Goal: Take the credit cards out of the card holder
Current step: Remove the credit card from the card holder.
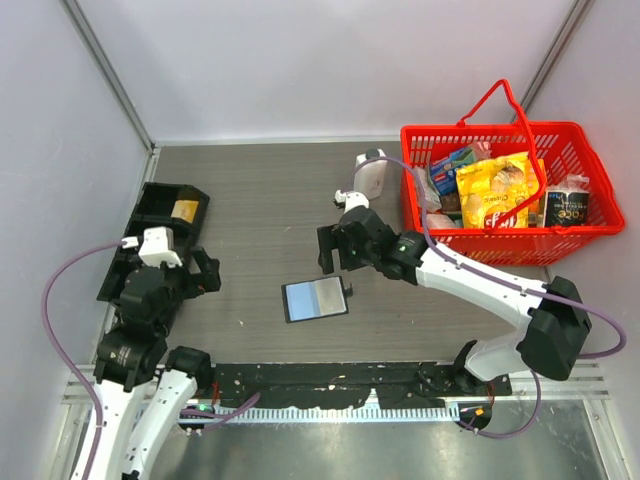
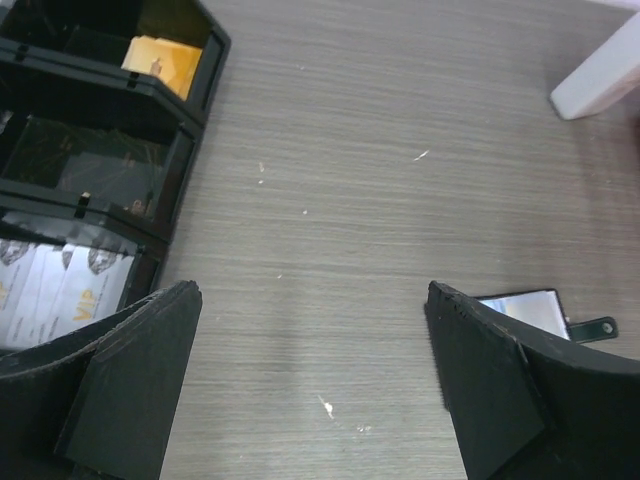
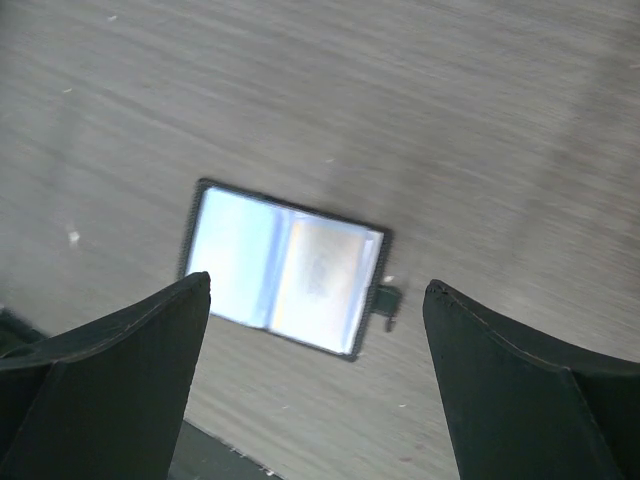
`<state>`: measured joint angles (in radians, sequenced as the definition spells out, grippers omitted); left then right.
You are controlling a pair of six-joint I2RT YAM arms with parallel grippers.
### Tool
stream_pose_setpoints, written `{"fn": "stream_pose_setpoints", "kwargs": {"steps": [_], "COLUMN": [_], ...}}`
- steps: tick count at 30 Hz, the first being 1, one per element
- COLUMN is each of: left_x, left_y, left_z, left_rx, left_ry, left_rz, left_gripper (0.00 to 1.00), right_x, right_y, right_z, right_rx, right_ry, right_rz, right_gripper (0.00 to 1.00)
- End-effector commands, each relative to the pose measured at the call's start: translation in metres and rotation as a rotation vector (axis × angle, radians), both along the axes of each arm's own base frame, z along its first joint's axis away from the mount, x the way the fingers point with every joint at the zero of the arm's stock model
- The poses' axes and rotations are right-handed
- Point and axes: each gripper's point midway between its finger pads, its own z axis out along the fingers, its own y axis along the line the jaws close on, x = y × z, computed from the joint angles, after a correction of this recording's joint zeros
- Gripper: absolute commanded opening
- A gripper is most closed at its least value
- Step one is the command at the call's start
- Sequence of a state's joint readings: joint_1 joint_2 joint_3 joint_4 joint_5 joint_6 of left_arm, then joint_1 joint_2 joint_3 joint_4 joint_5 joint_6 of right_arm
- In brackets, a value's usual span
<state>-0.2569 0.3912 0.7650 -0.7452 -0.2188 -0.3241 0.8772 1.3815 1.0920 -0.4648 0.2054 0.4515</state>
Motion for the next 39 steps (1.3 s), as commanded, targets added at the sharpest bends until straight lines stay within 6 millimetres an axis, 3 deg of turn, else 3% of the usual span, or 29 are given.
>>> {"fn": "stream_pose_setpoints", "kwargs": {"steps": [1, 3, 4, 5, 11, 20, 27, 32, 39], "left_x": [0.009, 0.013, 0.015, 0.017, 0.027, 0.032, 0.029, 0.029, 0.031], "left_y": [-0.02, -0.036, -0.043, -0.05, -0.086, -0.13, -0.171, -0.178, -0.179], "left_z": [0.017, 0.013, 0.01, 0.007, -0.021, -0.079, -0.118, -0.156, -0.179], "left_rx": [-0.037, -0.095, -0.123, -0.154, -0.318, -0.383, -0.278, -0.244, -0.234], "left_ry": [-0.079, -0.054, -0.043, -0.027, 0.106, 0.327, 0.391, 0.484, 0.534], "left_rz": [-0.097, -0.147, -0.171, -0.191, -0.263, -0.271, -0.222, -0.149, -0.074], "left_gripper": [1.0, 0.99, 0.97, 0.95, 0.86, 0.72, 0.62, 0.55, 0.5], "right_x": [-0.009, -0.019, -0.011, -0.014, -0.016, -0.028, -0.033, -0.034, -0.03], "right_y": [0.044, 0.05, 0.048, 0.041, 0.035, 0.032, 0.021, 0.017, 0.006], "right_z": [0.029, 0.016, 0.013, -0.011, -0.062, -0.112, -0.132, -0.14, -0.142], "right_rx": [0.24, 0.27, 0.236, 0.148, 0.038, 0.011, -0.056, -0.082, -0.133], "right_ry": [-0.001, 0.02, 0.011, 0.07, 0.145, 0.271, 0.318, 0.337, 0.321], "right_rz": [0.095, 0.157, 0.112, 0.1, 0.034, -0.033, -0.072, -0.097, -0.14], "right_gripper": [0.91, 0.91, 0.91, 0.89, 0.71, 0.45, 0.44, 0.44, 0.46]}}
